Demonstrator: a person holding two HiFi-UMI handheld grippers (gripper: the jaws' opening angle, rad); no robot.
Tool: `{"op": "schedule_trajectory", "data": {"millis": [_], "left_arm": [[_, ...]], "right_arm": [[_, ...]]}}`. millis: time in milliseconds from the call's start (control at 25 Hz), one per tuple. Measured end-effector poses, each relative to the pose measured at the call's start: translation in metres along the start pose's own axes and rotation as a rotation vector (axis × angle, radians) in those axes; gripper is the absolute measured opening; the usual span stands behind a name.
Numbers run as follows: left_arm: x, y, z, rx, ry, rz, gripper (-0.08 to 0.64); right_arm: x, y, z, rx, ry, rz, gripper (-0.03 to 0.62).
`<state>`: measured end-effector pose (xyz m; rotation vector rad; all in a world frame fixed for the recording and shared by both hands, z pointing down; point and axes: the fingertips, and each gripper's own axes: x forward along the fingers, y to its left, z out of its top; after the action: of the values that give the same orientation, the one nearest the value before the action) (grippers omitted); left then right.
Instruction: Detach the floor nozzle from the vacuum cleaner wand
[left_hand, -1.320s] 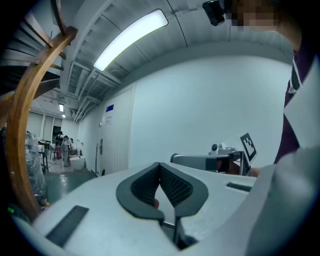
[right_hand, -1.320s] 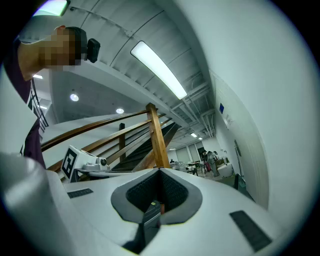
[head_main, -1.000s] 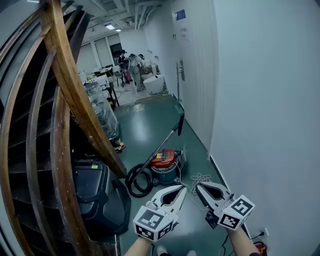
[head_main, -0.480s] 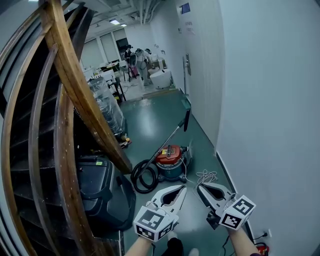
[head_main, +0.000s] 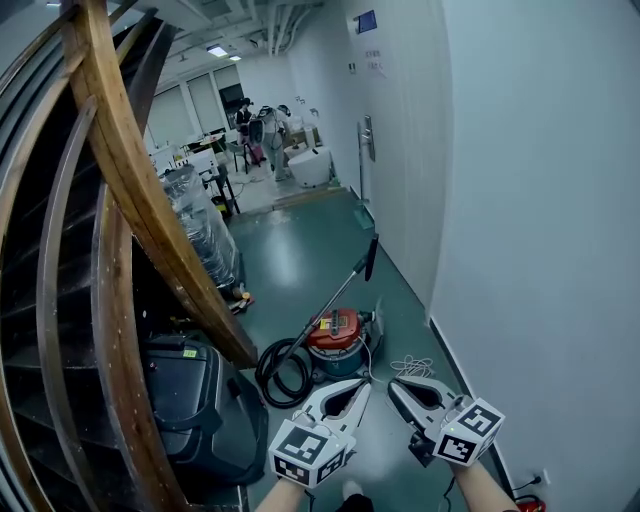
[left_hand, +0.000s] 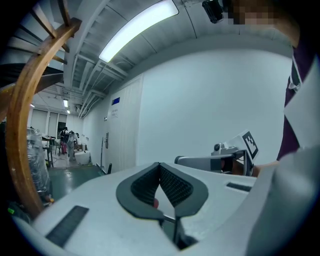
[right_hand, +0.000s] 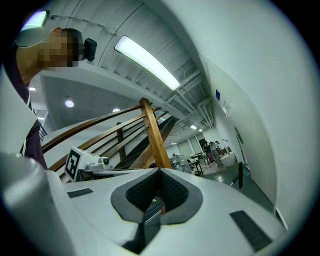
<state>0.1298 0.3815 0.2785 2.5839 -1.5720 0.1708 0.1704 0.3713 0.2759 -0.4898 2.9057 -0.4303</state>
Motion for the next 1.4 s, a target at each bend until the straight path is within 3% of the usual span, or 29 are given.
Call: {"op": "schedule_trajectory", "data": {"millis": [400, 720, 1400], "left_arm": [[0.01, 0.077, 0.004, -0.023, -0.016, -0.057, 0.006], [0.019, 0.107, -0.007, -0.05, 0.001, -0.077, 0.006], [0.123, 0.17, -0.006, -0.074, 0.034, -0.081, 0.006]], "right_arm": [[0.079, -0.021, -0.008, 0.0, 0.017, -0.054, 0.018], [0.099, -0.04, -0.014, 0.014, 0.026, -0.096, 0.018], [0.153, -0.153, 0.001, 0.062, 0.016, -0.096, 0.018]]}}
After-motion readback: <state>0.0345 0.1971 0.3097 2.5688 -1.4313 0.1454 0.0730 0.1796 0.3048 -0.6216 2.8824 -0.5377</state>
